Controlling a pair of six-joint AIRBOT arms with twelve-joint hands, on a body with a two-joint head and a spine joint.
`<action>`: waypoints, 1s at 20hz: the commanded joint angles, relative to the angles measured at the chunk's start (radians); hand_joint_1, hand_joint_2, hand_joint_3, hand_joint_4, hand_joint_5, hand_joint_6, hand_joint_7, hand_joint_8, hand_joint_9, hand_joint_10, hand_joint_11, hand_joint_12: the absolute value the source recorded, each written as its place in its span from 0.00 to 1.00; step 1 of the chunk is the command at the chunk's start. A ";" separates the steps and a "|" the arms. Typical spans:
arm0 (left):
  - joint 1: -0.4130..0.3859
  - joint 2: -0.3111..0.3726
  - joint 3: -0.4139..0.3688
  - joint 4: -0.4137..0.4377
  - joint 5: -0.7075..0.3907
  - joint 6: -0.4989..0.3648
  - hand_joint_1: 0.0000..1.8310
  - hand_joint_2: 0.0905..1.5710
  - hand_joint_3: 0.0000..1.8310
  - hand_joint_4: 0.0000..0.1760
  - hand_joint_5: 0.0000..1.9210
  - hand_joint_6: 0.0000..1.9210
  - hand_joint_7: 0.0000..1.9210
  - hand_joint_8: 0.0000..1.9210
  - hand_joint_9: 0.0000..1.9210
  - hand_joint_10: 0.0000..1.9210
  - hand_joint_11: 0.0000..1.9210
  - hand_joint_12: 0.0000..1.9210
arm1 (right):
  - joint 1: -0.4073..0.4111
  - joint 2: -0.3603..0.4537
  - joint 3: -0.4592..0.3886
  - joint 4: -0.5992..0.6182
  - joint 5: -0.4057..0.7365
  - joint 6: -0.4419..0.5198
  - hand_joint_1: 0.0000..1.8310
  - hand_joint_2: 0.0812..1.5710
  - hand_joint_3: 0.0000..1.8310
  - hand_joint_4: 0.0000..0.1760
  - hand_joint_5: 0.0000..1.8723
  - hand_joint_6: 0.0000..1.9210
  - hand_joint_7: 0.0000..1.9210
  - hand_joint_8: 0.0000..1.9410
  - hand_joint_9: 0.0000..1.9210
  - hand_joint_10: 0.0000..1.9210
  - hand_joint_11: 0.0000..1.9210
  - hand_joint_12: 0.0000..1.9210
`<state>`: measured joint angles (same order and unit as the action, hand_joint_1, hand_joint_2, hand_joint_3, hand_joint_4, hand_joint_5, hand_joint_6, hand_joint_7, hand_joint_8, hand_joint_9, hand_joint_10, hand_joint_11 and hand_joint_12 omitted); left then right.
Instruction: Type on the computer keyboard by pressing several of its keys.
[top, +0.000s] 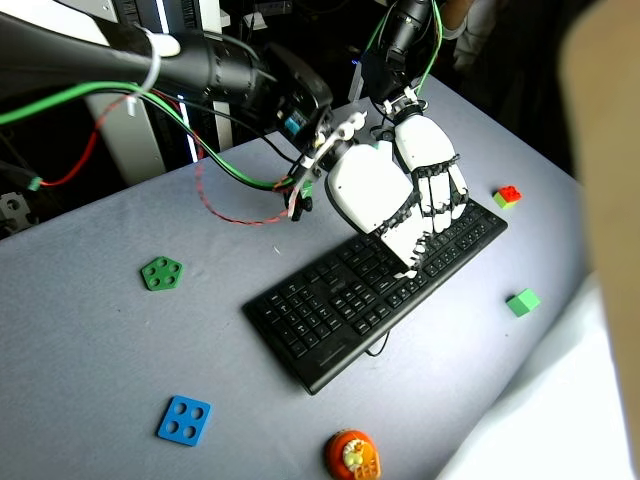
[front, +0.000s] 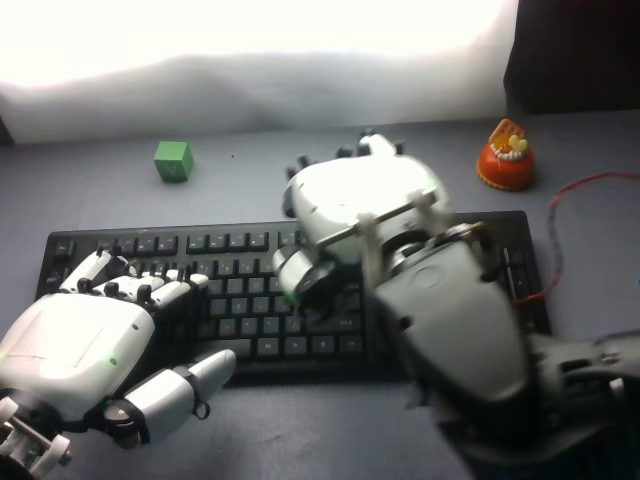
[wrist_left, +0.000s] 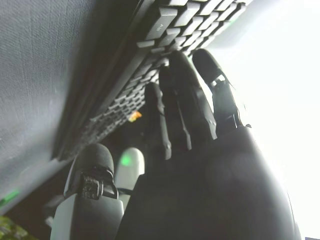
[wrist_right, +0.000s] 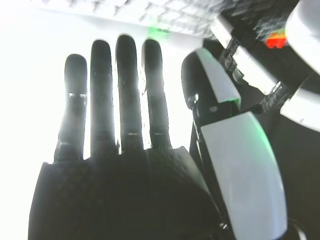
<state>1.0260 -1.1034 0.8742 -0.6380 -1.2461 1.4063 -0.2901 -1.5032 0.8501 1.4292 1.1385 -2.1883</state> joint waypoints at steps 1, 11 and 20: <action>-0.013 0.010 0.005 0.039 -0.097 0.010 0.03 0.82 0.00 0.13 0.21 0.00 0.23 0.00 0.25 0.00 0.00 0.54 | 0.013 0.018 -0.012 -0.085 0.019 0.004 0.38 0.84 0.00 0.00 0.32 0.06 0.31 0.00 0.23 0.09 0.00 0.73; -0.030 0.027 0.042 0.069 -0.139 0.131 0.04 0.83 0.00 0.13 0.19 0.00 0.23 0.00 0.24 0.00 0.00 0.51 | 0.096 0.241 -0.145 -0.031 -0.115 -0.031 0.40 0.83 0.00 0.00 0.34 0.06 0.32 0.00 0.25 0.09 0.00 0.75; 0.002 -0.031 0.068 0.069 -0.222 0.166 0.24 0.79 0.00 0.17 0.15 0.00 0.21 0.00 0.23 0.00 0.00 0.51 | 0.102 0.313 -0.217 -0.020 -0.145 -0.049 0.38 0.83 0.00 0.00 0.34 0.05 0.32 0.00 0.26 0.08 0.00 0.77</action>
<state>1.0275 -1.1385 0.9382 -0.6067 -1.3457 1.5681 -0.2035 -1.1934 0.6361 1.4963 0.9672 -2.2395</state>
